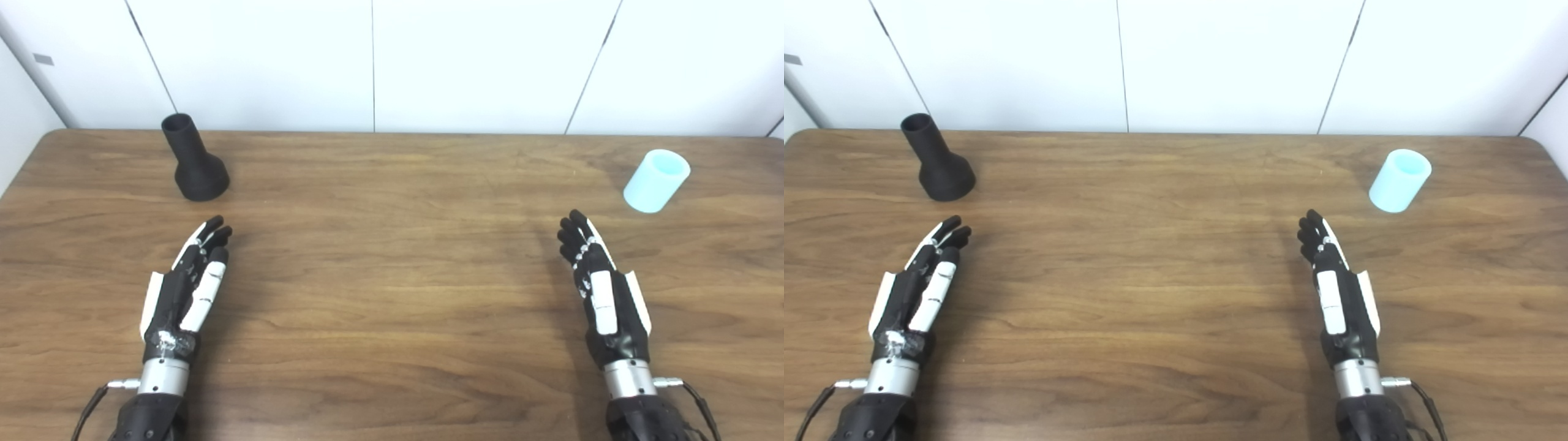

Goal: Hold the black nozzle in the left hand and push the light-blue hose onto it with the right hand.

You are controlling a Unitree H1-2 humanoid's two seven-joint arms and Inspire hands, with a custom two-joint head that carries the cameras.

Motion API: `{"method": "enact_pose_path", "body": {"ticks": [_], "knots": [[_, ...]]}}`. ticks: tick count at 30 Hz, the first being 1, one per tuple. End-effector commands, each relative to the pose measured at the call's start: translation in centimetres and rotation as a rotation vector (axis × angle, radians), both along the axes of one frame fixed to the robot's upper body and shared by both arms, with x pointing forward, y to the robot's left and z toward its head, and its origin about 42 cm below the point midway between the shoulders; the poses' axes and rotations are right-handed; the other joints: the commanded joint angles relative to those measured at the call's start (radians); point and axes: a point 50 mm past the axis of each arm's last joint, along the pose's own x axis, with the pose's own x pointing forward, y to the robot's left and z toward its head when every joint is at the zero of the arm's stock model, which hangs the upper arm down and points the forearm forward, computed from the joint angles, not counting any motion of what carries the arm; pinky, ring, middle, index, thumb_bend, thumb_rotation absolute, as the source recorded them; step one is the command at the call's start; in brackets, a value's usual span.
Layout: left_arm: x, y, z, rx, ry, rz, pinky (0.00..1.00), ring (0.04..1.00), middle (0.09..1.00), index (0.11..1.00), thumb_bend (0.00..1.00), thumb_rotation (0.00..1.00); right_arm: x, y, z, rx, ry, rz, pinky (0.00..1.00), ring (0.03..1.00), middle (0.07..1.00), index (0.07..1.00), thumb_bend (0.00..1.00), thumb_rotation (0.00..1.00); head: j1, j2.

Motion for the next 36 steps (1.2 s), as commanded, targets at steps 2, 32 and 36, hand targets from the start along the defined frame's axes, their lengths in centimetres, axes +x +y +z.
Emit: {"method": "enact_pose_path", "body": {"ticks": [2, 32, 36], "knots": [[-0.9, -0.7, -1.7, -0.019, 0.083, -0.034, 1.00, 0.907, 0.877, 0.899, 0.45, 0.66, -1.2, 0.8, -2.1, 0.030, 0.071, 0.004, 0.94, 0.918, 0.924, 0.942, 0.59, 1.00, 0.000, -0.004], [-1.3, -1.1, -1.8, 0.015, 0.066, -0.049, 0.95, 0.898, 0.883, 0.894, 0.45, 0.67, -1.5, 0.5, -2.6, 0.029, 0.075, -0.001, 0.94, 0.923, 0.921, 0.936, 0.59, 1.00, 0.080, -0.070], [-1.6, -1.9, -2.0, 0.007, 0.064, -0.043, 0.95, 0.900, 0.883, 0.879, 0.40, 0.59, -1.8, -0.1, -3.1, 0.032, 0.078, -0.002, 0.93, 0.925, 0.922, 0.936, 0.62, 1.00, 0.138, -0.108]]}}
